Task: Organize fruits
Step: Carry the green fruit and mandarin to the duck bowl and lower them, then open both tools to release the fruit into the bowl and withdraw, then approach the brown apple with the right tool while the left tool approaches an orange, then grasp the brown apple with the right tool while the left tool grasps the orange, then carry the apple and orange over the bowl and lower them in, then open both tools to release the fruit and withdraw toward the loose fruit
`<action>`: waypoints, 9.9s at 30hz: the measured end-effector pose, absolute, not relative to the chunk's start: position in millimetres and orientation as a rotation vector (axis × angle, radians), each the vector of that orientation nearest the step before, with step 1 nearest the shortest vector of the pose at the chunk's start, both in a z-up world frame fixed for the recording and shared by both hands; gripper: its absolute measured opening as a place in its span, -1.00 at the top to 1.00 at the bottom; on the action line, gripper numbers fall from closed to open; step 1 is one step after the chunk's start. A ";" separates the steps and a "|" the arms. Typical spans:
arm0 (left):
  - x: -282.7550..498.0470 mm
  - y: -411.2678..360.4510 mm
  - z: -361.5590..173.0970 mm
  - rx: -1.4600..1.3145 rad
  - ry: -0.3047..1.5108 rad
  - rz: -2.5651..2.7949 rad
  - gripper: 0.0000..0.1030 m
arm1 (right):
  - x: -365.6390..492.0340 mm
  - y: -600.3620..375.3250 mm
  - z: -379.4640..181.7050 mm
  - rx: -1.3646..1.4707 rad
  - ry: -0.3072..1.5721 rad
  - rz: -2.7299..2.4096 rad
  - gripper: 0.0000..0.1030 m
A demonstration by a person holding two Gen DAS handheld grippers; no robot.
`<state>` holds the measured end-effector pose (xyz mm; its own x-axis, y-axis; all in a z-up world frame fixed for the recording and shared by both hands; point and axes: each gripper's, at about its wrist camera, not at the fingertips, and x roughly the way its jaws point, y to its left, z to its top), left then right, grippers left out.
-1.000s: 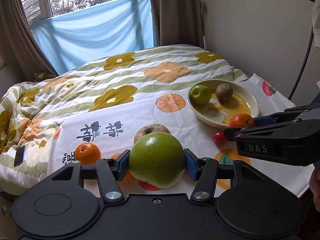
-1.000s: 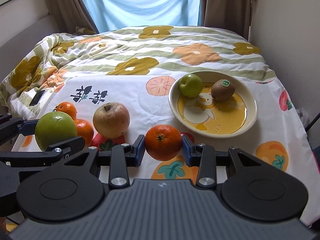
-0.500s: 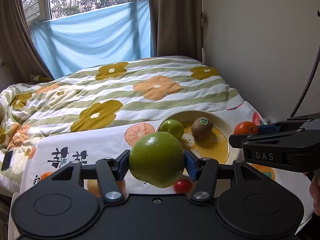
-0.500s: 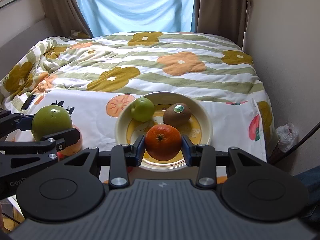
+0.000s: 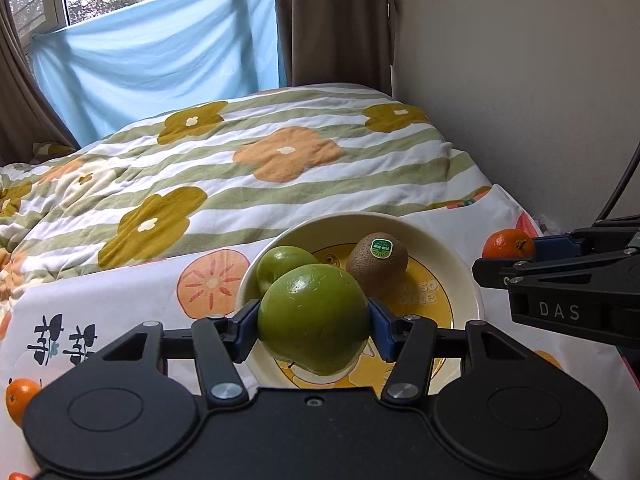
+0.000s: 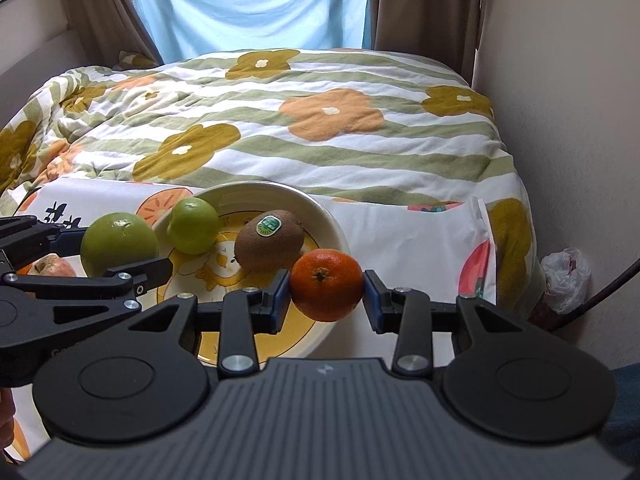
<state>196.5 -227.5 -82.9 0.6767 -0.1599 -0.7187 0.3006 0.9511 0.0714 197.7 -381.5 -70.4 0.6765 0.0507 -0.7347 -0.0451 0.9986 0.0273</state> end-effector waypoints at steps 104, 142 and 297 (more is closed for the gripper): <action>74.8 -66.3 -52.4 0.189 0.704 -0.006 -0.92 | 112.7 -251.4 -40.4 0.076 0.697 0.245 -1.00; 153.9 -1.1 -148.3 0.267 0.856 -0.305 -0.31 | 163.2 -125.9 -125.7 0.236 0.795 0.108 -1.00; 68.3 -113.6 -33.7 0.122 0.657 0.068 -0.96 | 114.9 -309.9 -48.2 0.008 0.695 0.236 -1.00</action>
<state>68.3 -113.6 -33.7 0.7898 0.1015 -0.6049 -0.0242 0.9906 0.1346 114.9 -309.9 -48.2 0.7424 0.2182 -0.6334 -0.2126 0.9733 0.0861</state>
